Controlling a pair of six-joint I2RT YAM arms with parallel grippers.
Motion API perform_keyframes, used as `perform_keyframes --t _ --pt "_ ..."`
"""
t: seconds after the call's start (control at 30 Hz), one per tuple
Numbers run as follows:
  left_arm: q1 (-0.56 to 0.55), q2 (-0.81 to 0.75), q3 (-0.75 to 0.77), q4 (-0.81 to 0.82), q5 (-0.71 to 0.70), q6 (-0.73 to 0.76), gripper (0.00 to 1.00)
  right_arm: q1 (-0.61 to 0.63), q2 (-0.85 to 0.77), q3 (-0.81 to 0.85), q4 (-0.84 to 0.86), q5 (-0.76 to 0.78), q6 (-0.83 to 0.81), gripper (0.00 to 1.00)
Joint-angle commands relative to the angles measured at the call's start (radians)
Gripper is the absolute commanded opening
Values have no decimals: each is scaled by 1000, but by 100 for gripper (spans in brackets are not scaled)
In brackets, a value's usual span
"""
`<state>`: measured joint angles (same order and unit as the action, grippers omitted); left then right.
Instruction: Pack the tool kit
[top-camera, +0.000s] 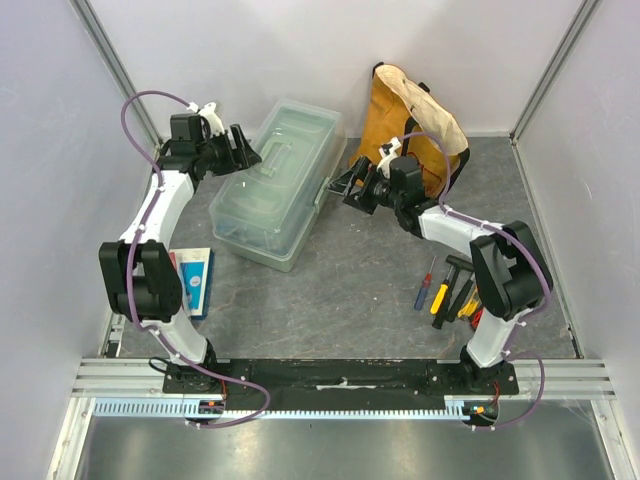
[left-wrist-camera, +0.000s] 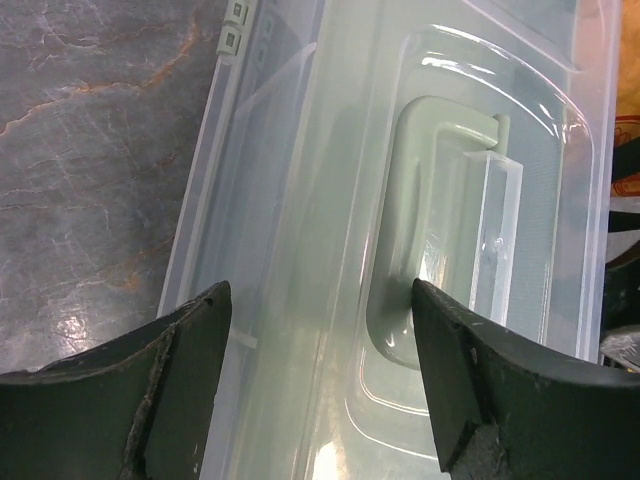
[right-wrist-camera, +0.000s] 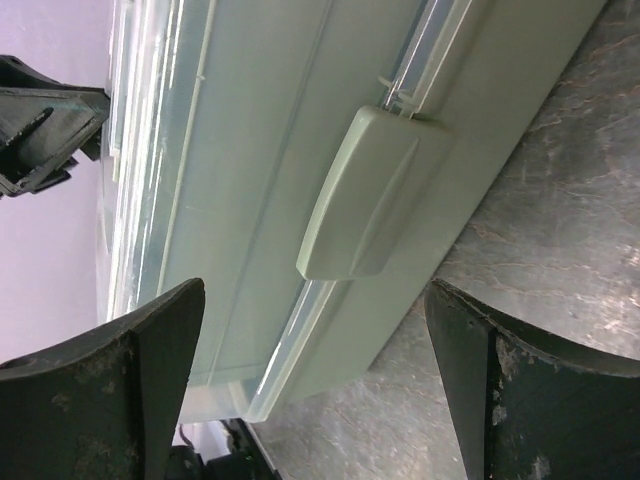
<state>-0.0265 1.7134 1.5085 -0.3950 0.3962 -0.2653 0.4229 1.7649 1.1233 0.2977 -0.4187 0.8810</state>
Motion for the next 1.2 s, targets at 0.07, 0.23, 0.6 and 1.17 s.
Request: perform_keyframes --t 0.07,0.23,0.6,1.17 --pt "-3 -38 -80 -16 75 -58 77 4 93 -40 325 -66 200 98" --pt "-3 -51 -119 -18 116 -45 77 4 194 -74 614 -104 338 98" --pt "-1 -26 -114 -42 178 -29 75 4 346 -63 830 -115 441 98" --pt "-3 14 -136 -22 286 -87 74 13 472 -27 1011 -166 483 98"
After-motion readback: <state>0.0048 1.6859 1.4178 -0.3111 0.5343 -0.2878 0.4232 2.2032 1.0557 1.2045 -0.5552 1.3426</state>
